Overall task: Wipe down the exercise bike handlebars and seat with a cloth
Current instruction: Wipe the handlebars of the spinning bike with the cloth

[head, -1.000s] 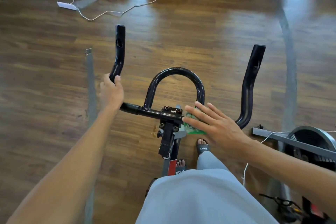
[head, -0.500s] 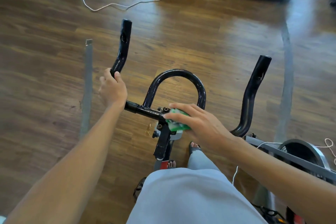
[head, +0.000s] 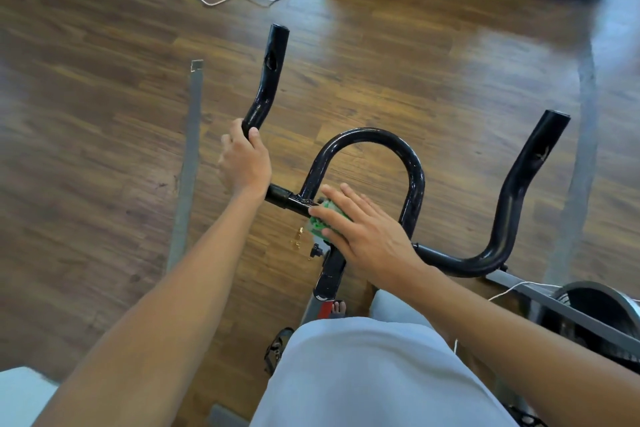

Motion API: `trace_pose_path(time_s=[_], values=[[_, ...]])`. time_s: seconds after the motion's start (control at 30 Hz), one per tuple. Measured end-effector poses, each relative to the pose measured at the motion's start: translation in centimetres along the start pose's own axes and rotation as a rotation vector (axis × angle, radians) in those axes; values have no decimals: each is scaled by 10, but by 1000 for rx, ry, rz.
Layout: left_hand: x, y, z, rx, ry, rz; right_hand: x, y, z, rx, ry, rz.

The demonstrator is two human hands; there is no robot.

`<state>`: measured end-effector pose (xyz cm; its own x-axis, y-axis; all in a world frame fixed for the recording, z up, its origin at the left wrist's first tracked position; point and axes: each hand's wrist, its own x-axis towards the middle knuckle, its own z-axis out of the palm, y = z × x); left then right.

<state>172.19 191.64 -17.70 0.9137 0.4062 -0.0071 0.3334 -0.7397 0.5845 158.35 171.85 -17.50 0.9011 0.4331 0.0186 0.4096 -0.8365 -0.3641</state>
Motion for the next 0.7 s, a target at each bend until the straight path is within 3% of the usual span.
trace_pose_path(time_s=[0.17, 0.3, 0.37, 0.47, 0.57, 0.7], values=[[2, -2, 2, -34, 18, 5, -22, 13, -11, 37, 5, 21], [1, -2, 1, -48, 19, -9, -4, 10, -33, 391, 89, 234], [2, -1, -1, -50, 22, -8, 10, 20, -51, 404, 129, 304], [2, -1, -1, -48, 23, -19, 24, 28, -68, 231, -61, 333], [0, 0, -3, -47, 24, -15, 22, 21, -62, 254, -299, 300], [-1, 2, -4, -49, 27, -20, 17, 25, -66, 494, -83, 434]])
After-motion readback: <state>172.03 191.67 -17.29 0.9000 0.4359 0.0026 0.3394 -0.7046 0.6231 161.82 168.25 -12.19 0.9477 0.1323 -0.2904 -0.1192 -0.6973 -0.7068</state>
